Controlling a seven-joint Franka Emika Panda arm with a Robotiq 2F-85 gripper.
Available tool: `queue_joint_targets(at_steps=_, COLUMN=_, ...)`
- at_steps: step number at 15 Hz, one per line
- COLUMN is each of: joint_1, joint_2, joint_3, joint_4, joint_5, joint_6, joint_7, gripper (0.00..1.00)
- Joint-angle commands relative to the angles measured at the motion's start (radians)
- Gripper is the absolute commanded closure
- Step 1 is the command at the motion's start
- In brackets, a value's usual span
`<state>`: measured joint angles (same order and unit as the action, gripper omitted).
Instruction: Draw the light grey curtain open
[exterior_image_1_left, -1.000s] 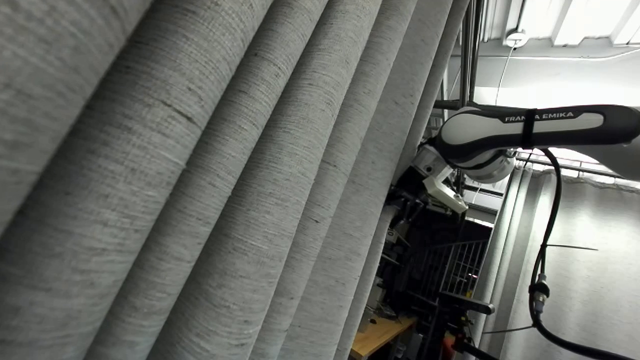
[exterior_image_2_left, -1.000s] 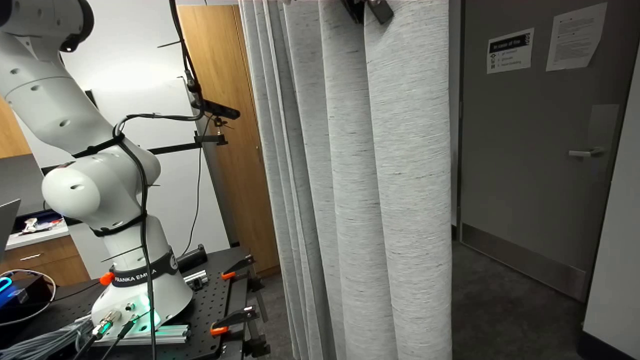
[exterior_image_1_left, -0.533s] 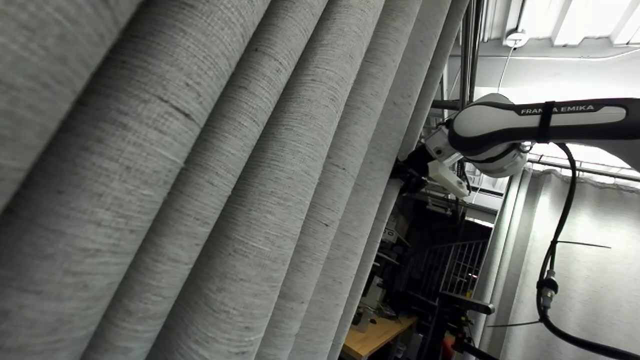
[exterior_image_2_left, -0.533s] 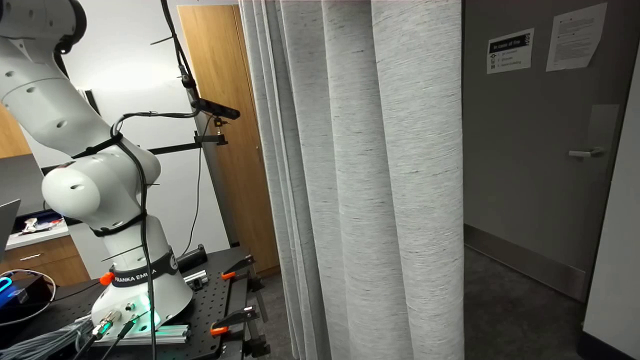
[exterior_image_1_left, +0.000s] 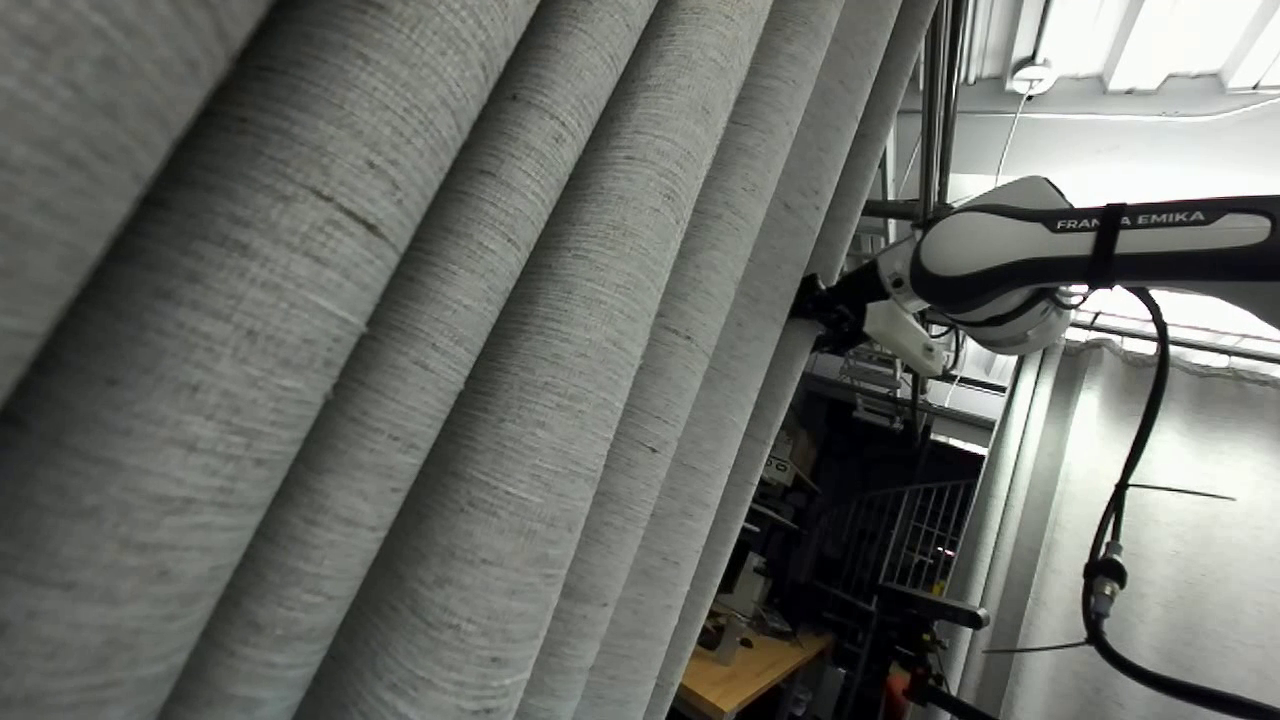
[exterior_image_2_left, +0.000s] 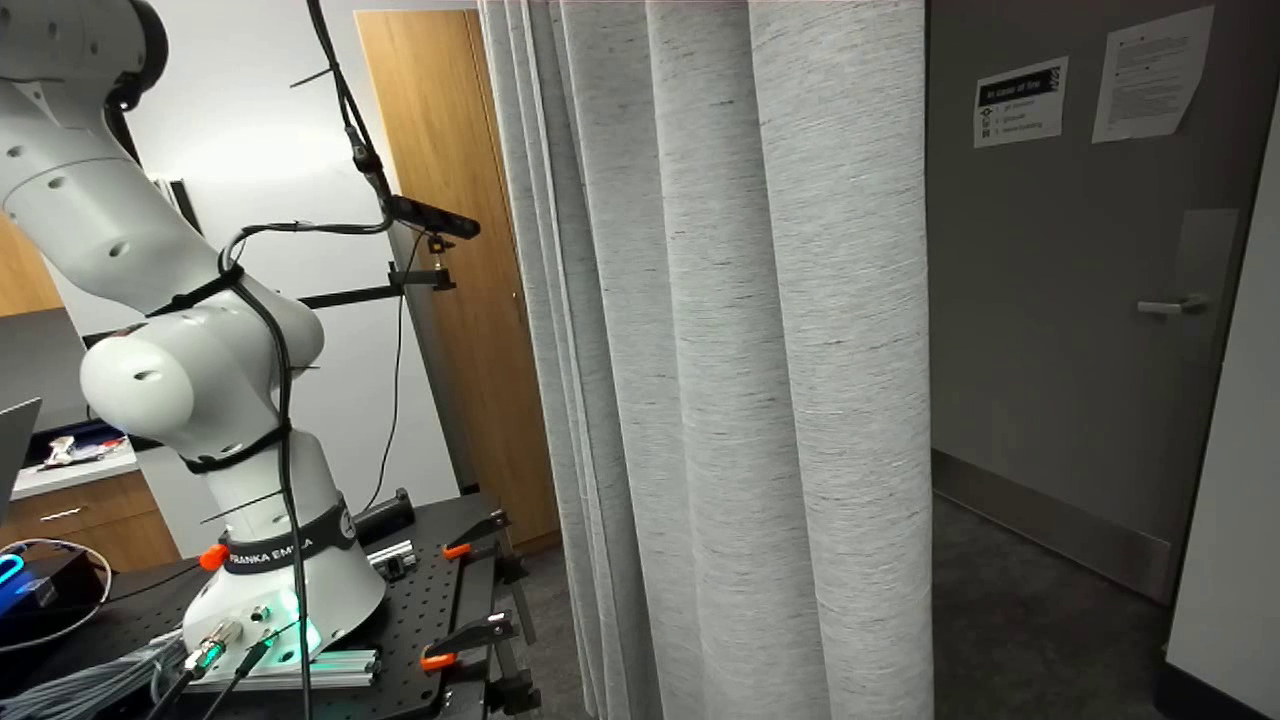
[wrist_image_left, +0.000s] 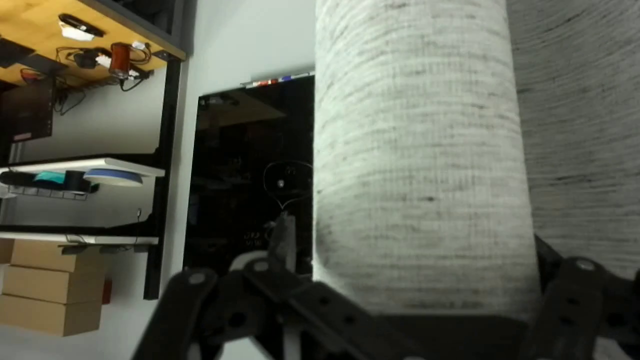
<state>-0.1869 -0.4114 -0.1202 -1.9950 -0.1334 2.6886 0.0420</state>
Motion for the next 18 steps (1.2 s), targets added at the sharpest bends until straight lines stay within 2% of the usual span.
queue_joint_targets(at_steps=1, joint_1=-0.038, joint_2=0.016, joint_3=0.026, joint_4=-0.004, joint_5=-0.029, joint_6=0.094, joint_7=0.039, gripper=0.0)
queue_joint_targets(at_steps=2, joint_1=-0.042, joint_2=0.022, joint_3=0.03, joint_4=-0.004, joint_5=-0.029, joint_6=0.108, joint_7=0.041, gripper=0.02)
queue_joint_targets(at_steps=3, joint_1=-0.047, joint_2=0.028, joint_3=0.035, joint_4=-0.006, joint_5=-0.03, joint_6=0.124, joint_7=0.045, gripper=0.27)
queue_joint_targets(at_steps=4, joint_1=-0.054, joint_2=0.035, joint_3=0.041, joint_4=-0.007, joint_5=-0.036, joint_6=0.138, joint_7=0.051, gripper=0.27)
queue_joint_targets(at_steps=5, joint_1=-0.061, joint_2=0.042, joint_3=0.047, joint_4=-0.005, joint_5=-0.04, joint_6=0.147, joint_7=0.056, gripper=0.33)
queue_joint_targets(at_steps=8, joint_1=-0.086, joint_2=0.056, joint_3=0.071, joint_4=-0.005, joint_5=-0.05, joint_6=0.171, joint_7=0.077, gripper=0.59)
queue_joint_targets(at_steps=13, joint_1=-0.115, joint_2=0.052, joint_3=0.114, joint_4=-0.012, joint_5=-0.085, joint_6=0.178, joint_7=0.111, gripper=0.97)
queue_joint_targets(at_steps=14, joint_1=-0.11, joint_2=0.048, joint_3=0.12, joint_4=-0.016, joint_5=-0.084, joint_6=0.172, joint_7=0.107, gripper=1.0)
queue_joint_targets(at_steps=18, joint_1=-0.069, joint_2=0.021, joint_3=0.171, joint_4=-0.048, joint_5=-0.076, joint_6=0.154, joint_7=0.077, gripper=1.0)
